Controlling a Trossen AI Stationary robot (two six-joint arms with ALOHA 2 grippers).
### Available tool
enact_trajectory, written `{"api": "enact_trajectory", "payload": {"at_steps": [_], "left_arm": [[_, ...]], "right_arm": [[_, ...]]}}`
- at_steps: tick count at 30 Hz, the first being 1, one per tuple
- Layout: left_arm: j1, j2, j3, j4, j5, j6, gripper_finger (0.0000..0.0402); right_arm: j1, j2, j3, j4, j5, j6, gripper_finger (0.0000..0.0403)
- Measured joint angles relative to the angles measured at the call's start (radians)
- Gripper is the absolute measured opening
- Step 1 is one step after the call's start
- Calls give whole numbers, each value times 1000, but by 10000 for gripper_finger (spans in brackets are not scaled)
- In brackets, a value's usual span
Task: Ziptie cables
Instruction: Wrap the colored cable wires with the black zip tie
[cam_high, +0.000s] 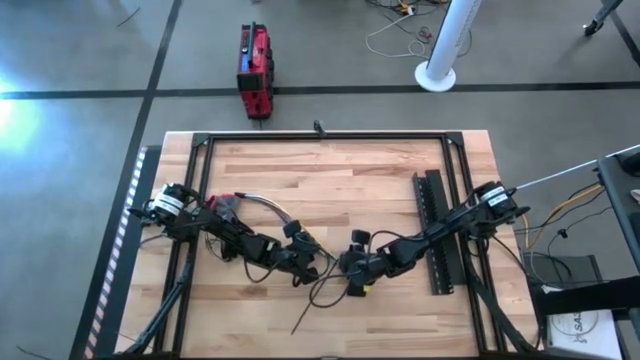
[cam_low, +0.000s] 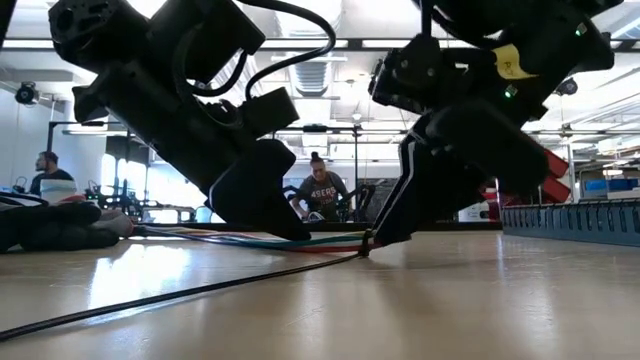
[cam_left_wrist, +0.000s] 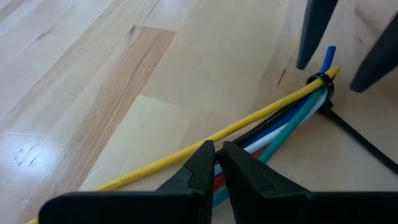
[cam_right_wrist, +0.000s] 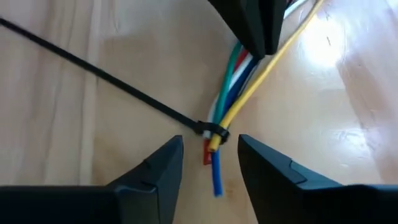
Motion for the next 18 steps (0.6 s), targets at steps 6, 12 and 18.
{"api": "enact_trajectory", "payload": {"at_steps": [6,12,18], "left_arm": [[0,-61,31,-9,7,82,20],[-4,-159,43,-23,26,164,20],[-25,-163,39,-106,156,205,20]], "right_arm": [[0,6,-4,5,-1,31,128],[2,5,-4,6,-3,32,102],[11,5,-4,24,-3,70,92]]}}
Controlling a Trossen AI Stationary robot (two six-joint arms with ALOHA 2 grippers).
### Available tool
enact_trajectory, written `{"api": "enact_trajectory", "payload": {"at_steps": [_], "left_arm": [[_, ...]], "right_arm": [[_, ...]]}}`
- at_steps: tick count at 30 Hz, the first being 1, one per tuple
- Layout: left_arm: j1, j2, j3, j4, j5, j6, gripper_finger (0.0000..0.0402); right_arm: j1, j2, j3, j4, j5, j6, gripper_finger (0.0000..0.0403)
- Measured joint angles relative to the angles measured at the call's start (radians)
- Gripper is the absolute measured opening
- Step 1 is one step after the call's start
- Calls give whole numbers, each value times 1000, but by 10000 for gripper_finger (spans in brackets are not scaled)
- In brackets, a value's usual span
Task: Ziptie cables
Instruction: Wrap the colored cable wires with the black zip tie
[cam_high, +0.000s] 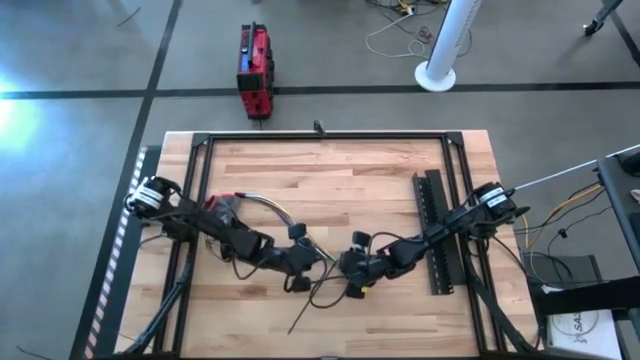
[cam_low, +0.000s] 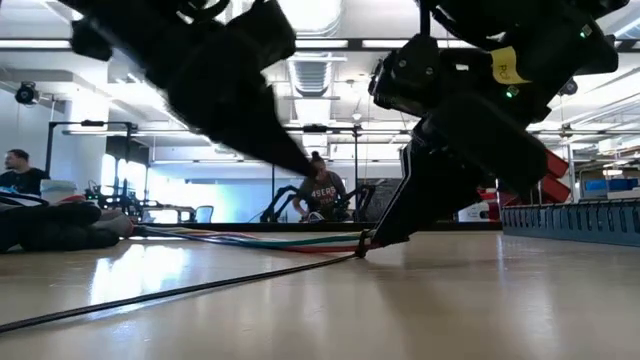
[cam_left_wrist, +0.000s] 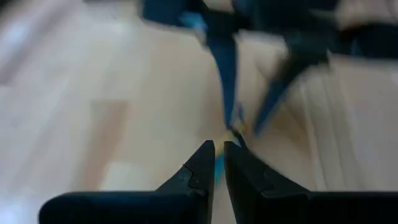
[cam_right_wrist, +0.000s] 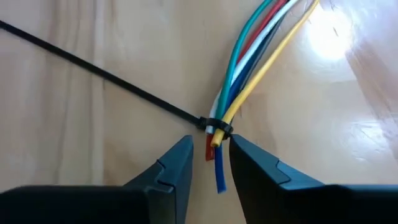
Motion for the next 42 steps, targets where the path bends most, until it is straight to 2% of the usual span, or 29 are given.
{"api": "enact_trajectory", "payload": {"at_steps": [5,13,19,25,30,35,38,42], "left_arm": [[-2,35,0,-75,-5,27,20],[4,49,0,-81,-4,214,29],[80,47,6,-84,199,275,91],[192,81,6,-49,296,410,161],[227,131,9,4,371,502,185],[228,168,11,29,390,524,158],[227,170,11,23,395,520,114],[226,171,10,17,403,512,36]], "right_arm": [[0,0,-1,0,0,61,110],[0,0,-1,0,0,78,144],[0,0,-1,1,0,78,159],[0,0,-1,1,-1,81,163],[0,0,-1,0,-4,111,158],[2,0,-1,0,-14,118,153],[2,-1,-1,-8,-35,152,149],[7,-17,-1,-57,-45,228,144]]}}
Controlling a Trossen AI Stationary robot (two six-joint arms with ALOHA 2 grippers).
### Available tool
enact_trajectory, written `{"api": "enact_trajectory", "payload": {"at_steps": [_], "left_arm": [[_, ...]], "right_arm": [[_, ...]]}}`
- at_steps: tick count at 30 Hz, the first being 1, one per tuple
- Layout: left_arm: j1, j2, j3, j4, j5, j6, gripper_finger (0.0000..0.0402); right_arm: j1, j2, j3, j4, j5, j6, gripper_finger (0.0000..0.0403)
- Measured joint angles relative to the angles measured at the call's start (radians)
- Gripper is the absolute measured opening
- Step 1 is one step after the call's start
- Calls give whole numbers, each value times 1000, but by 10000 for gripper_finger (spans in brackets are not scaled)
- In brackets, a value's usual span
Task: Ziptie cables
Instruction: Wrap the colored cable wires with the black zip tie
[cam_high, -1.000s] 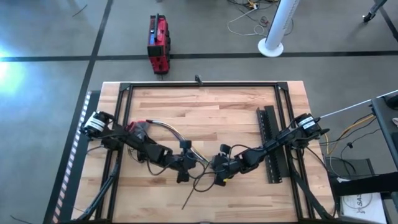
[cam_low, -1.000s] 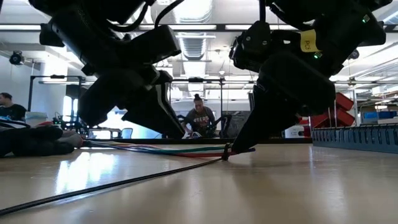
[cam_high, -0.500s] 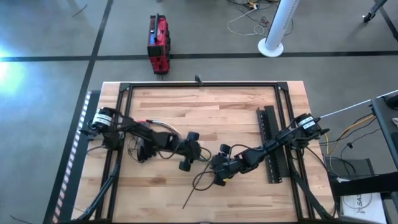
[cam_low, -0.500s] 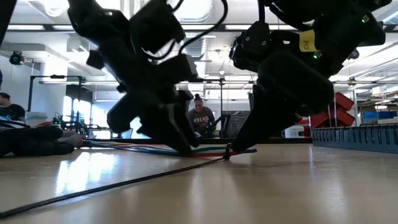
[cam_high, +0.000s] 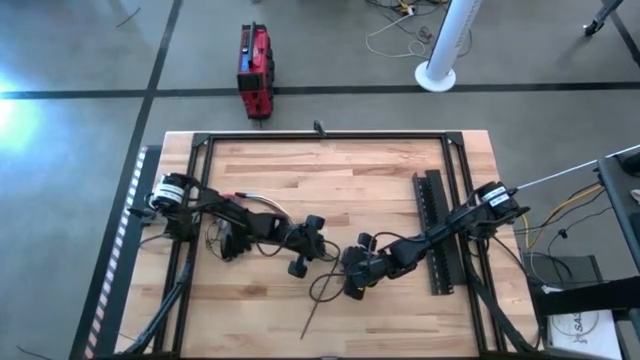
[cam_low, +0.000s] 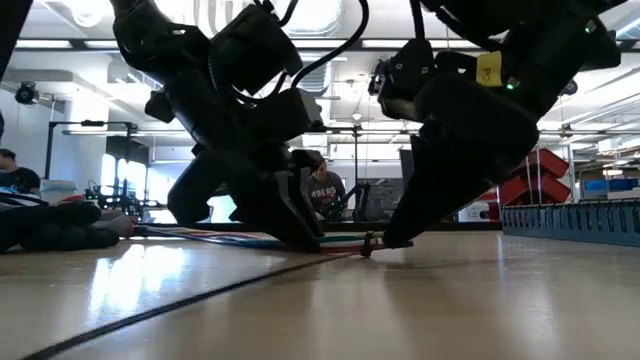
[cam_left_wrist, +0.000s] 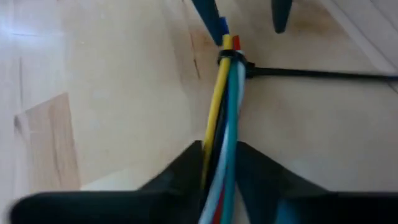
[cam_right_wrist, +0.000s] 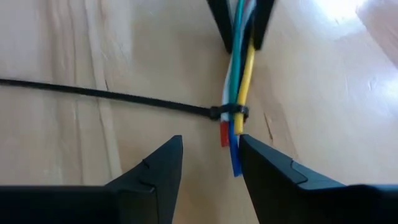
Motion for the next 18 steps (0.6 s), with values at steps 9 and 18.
{"api": "enact_trajectory", "payload": {"at_steps": [9,18], "left_arm": [[-1,2,-1,2,4,-29,31],[-6,3,-2,-1,4,-30,8]], "right_arm": [[27,-18,0,3,0,24,157],[24,-17,0,-6,151,-153,149]]}}
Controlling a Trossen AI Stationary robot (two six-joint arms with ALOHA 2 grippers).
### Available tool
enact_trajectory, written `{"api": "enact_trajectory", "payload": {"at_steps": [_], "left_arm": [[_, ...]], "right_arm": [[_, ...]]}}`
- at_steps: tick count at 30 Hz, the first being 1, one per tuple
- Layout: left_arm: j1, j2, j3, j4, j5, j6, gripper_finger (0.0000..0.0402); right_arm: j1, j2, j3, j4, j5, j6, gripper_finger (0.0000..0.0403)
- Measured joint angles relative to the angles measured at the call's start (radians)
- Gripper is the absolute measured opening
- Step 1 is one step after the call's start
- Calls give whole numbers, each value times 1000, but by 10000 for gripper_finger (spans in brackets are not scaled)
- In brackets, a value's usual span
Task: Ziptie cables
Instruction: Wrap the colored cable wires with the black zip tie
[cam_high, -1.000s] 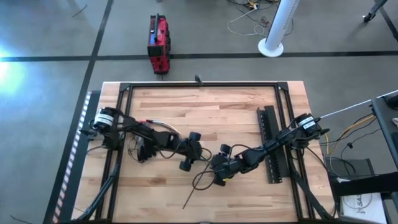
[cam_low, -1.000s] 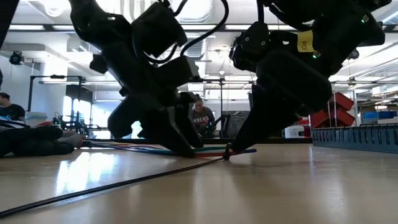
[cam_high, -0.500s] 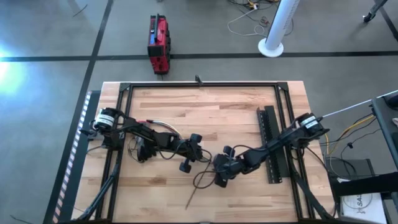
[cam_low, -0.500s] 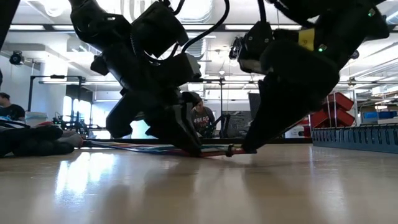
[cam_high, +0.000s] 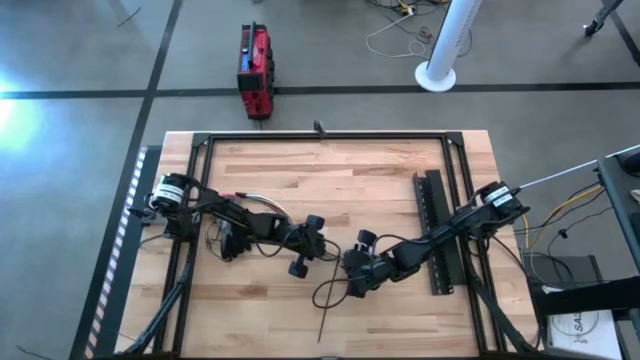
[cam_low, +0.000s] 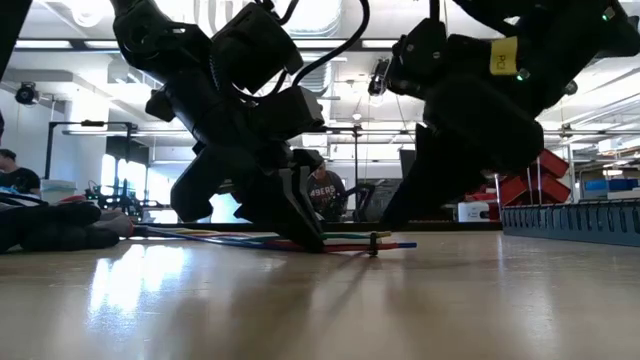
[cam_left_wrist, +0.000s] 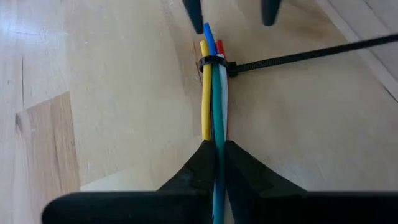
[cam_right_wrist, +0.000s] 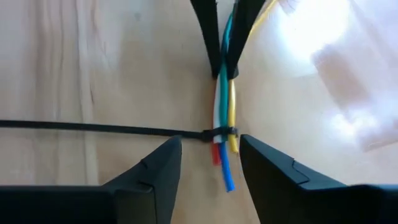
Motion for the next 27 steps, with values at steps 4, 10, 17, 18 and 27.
{"api": "enact_trajectory", "payload": {"at_steps": [4,10,17,18,27], "left_arm": [[0,0,0,0,0,0,8],[0,0,-1,1,2,17,7],[0,0,-1,5,3,26,7],[0,0,-1,7,3,26,7],[-2,0,-2,17,4,27,7]], "right_arm": [[-10,32,0,-4,-8,-28,138],[-21,55,0,5,-4,-43,128],[-37,57,16,19,-4,-94,137],[-42,64,16,19,-5,-93,137],[-56,116,32,98,-39,-117,117]]}}
